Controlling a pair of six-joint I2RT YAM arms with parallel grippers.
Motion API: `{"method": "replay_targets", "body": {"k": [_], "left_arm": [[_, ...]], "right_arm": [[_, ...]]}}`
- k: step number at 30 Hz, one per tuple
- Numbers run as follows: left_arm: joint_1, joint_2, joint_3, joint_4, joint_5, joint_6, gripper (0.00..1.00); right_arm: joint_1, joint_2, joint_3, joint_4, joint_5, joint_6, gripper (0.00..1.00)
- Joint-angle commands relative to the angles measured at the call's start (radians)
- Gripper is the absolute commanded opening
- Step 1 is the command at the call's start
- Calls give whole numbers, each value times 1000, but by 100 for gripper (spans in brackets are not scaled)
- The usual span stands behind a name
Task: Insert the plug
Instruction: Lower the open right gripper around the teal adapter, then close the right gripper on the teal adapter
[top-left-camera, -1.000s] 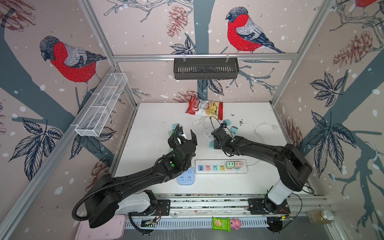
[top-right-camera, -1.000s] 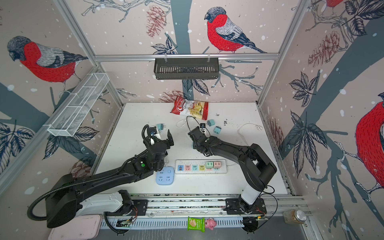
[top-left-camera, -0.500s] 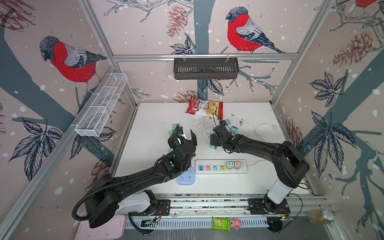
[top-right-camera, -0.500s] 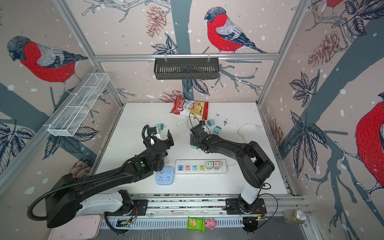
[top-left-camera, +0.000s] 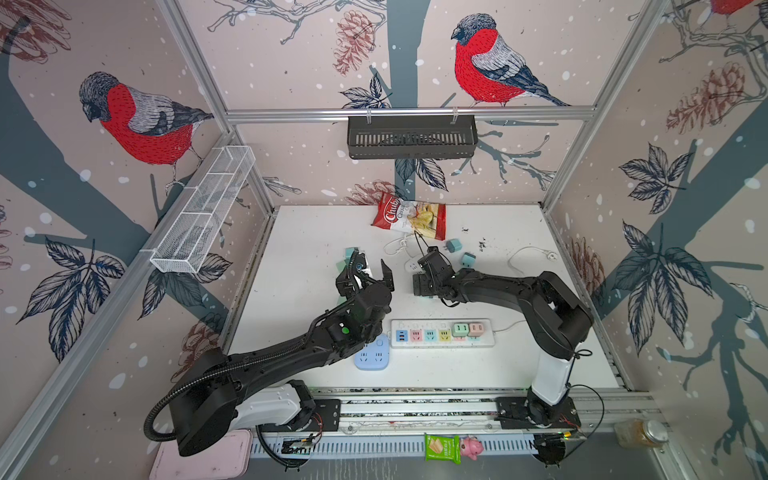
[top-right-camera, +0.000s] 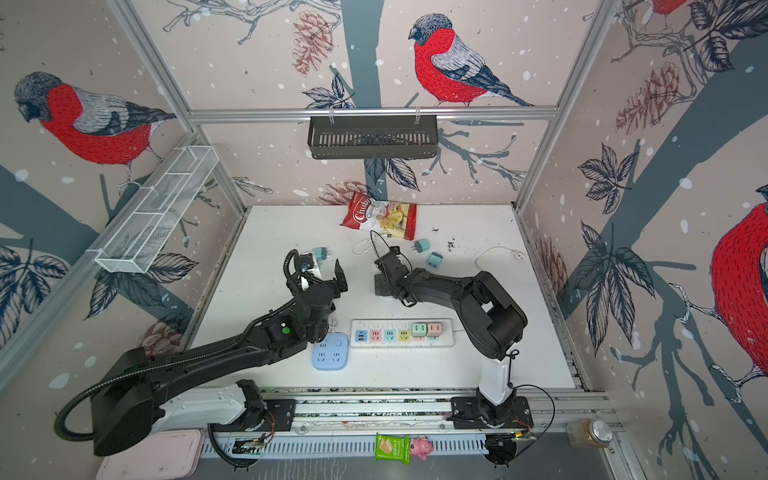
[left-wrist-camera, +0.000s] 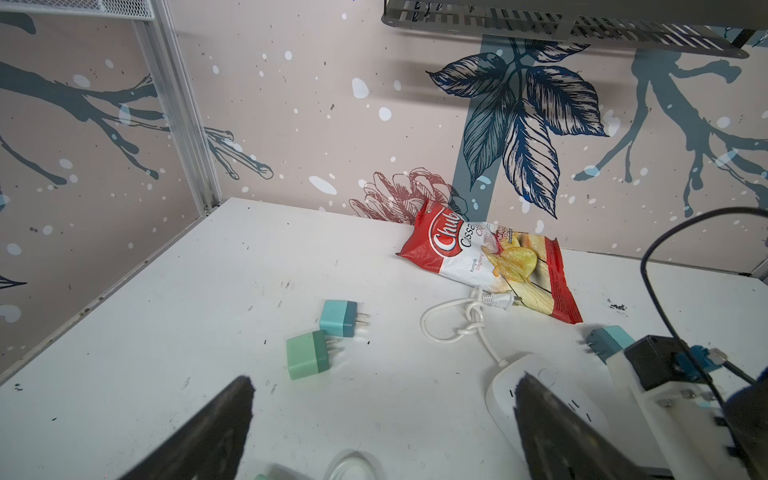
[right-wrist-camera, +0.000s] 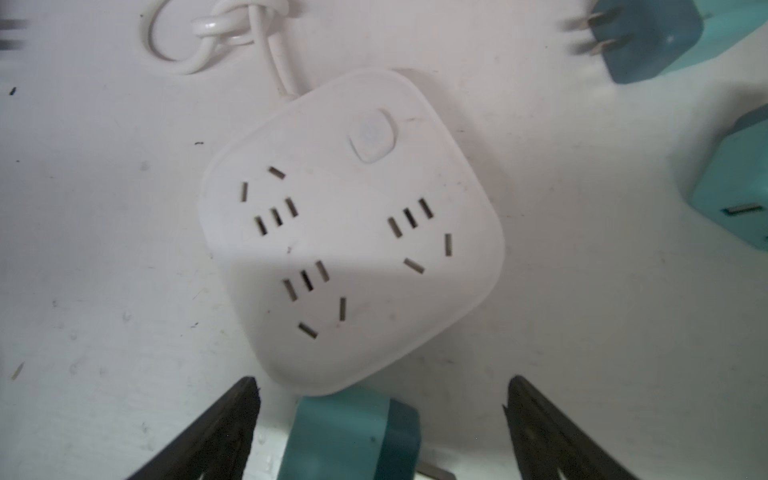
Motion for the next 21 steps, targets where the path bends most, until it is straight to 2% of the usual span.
{"method": "replay_targets", "body": {"k": [1, 6, 21], "left_arm": [[2, -6, -1, 37, -5, 1, 97], [2, -7, 1, 36, -2, 3, 97], [2, -13, 3, 31, -2, 3, 97]], "right_arm": [[18, -15, -20, 18, -21, 21, 91], [51, -25, -41, 19, -19, 59, 85], [170, -40, -30, 17, -16, 138, 76]]}}
